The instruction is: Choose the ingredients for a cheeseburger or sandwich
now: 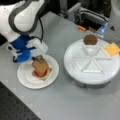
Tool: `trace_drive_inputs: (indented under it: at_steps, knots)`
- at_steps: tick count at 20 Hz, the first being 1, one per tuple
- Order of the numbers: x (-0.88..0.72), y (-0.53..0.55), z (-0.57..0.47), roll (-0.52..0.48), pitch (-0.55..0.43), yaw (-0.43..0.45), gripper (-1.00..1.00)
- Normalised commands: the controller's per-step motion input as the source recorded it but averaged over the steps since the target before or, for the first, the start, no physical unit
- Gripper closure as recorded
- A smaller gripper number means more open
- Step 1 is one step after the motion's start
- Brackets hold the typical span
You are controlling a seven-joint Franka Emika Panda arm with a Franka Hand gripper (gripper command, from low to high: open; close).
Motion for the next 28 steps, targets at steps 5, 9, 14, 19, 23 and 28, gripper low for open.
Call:
trace_drive_inputs:
  at_steps: [5, 9, 14, 19, 23, 28]
  knots:
    - [0.13, -0.09, -0.03, 0.026, -0.031, 0.109, 1.00]
    - [0.14, -0.10, -0.03, 0.027, -0.032, 0.110, 1.00]
    - [0.14, -0.10, -0.04, 0.018, -0.037, 0.112, 1.00]
    - [0.12, -0.11, -0.06, 0.010, -0.035, 0.118, -1.00]
    - [0.10, -0.12, -0.05, 0.001, -0.042, 0.118, -1.00]
    - [0.08, -0.14, -0.04, 0.007, -0.045, 0.130, -1.00]
